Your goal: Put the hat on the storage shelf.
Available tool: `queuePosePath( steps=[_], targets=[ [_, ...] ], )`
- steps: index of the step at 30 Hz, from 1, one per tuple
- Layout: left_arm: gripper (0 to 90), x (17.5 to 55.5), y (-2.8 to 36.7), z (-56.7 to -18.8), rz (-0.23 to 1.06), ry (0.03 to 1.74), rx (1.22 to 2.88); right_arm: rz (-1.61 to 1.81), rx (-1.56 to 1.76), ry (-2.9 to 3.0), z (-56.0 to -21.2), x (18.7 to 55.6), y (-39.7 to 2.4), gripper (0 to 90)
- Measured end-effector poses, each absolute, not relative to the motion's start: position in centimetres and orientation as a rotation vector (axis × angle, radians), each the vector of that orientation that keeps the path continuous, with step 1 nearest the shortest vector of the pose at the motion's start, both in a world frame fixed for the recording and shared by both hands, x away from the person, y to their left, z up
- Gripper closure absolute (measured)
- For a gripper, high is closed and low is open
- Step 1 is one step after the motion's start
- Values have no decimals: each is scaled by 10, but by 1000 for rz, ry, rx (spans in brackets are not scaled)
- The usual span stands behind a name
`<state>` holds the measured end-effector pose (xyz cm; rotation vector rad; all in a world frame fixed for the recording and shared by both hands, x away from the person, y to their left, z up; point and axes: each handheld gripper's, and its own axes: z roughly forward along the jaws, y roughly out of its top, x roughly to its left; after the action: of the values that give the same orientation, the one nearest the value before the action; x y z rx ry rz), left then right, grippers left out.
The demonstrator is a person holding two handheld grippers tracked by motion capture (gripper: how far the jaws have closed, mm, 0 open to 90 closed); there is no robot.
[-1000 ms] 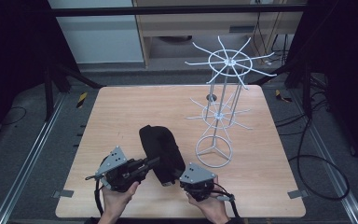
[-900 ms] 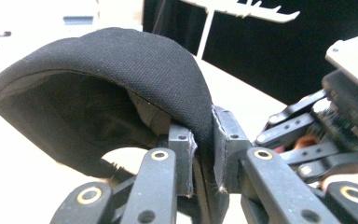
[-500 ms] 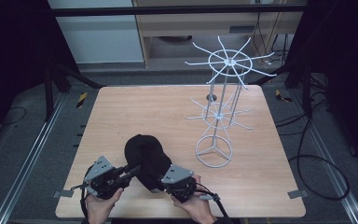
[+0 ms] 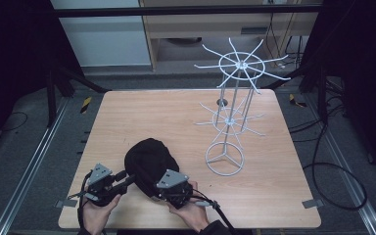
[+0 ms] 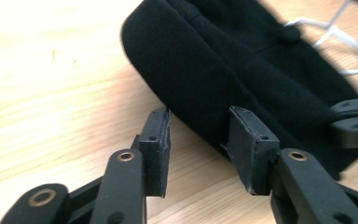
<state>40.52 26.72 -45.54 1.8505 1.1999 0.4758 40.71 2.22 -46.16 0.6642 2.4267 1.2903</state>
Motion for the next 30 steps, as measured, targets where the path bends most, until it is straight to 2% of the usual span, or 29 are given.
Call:
queuePosePath(
  steps=[5, 9, 14, 21, 30],
  targets=[
    [546, 408, 275, -458, 500, 1268, 1846, 1286, 670, 2430, -463, 412, 33, 866],
    [506, 407, 283, -454, 492, 1293, 1778, 1265, 653, 2440, -462, 413, 45, 859],
    [491, 406, 288, -448, 511, 1299, 1739, 1335, 650, 2420, -458, 411, 44, 745],
    [469, 409, 283, -443, 533, 1277, 1736, 1456, 745, 2314, -440, 411, 2, 595],
    [457, 415, 268, -436, 536, 1222, 1753, 1409, 913, 2188, -438, 412, -78, 482]
  ],
)
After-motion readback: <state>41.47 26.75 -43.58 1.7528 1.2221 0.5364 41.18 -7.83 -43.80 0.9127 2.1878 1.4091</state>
